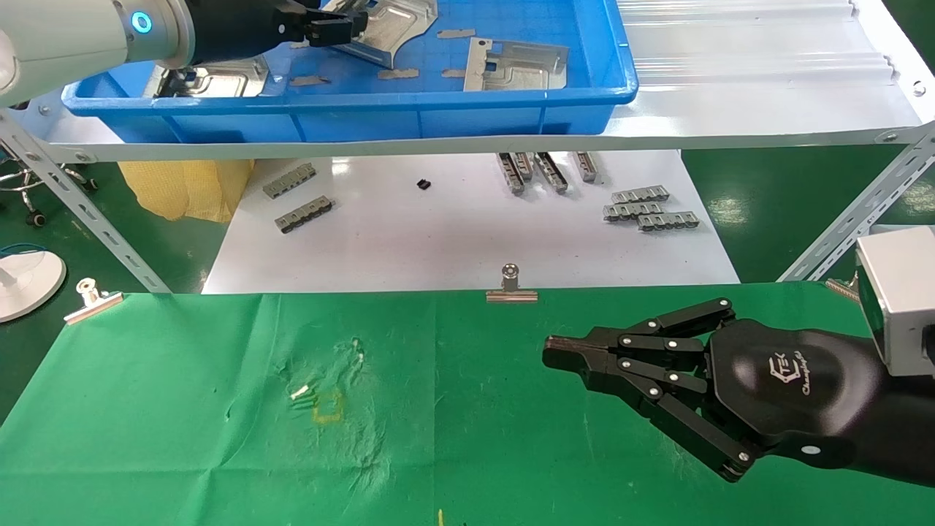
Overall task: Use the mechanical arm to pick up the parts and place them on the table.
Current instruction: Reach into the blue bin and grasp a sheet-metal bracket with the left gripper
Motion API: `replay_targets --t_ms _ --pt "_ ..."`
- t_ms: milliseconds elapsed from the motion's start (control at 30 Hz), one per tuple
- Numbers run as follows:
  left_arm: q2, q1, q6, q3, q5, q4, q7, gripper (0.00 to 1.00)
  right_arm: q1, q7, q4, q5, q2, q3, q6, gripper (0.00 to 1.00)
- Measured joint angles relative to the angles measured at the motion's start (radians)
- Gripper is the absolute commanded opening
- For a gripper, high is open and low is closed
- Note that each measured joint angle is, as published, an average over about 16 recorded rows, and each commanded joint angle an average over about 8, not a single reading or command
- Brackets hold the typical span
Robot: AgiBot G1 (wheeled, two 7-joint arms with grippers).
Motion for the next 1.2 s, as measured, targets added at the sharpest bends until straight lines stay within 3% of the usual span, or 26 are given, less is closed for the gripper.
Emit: replay_targets --t_ms 133,167,367,433,800,1000,1200 --pt "0.001 0.003 -0.01 -0.001 -0.001 -0.003 -0.002 0.0 0.0 0.0 0.0 0.0 0.0 0.0 0.0 0.14" --pt "0.001 0.004 -0.012 -0.001 -0.001 -0.004 -0.002 0.0 0.0 0.0 0.0 0.0 0.0 0.0 0.0 0.22" --pt "0.002 0.009 -0.024 -0.004 -0.006 -0.01 -0.001 0.0 0.0 0.0 0.0 0.0 0.0 0.0 0.0 0.88" --pt "0.002 0.009 -0.023 -0.006 -0.011 -0.014 0.0 0.0 0.0 0.0 0.0 0.0 0.0 0.0 0.0 1.0" --pt "-0.034 -0.009 0.082 -0.041 -0.064 -0.054 0.036 0.0 0.0 0.0 0.0 0.0 0.0 0.0 0.0 1.0" --pt "-0.086 -0.017 0.246 -0.063 -0.101 -0.081 0.086 0.0 0.0 0.0 0.0 0.0 0.0 0.0 0.0 1.0" --pt "-0.154 -0.013 0.484 -0.077 -0.132 -0.108 0.151 0.0 0.0 0.0 0.0 0.0 0.0 0.0 0.0 1.0"
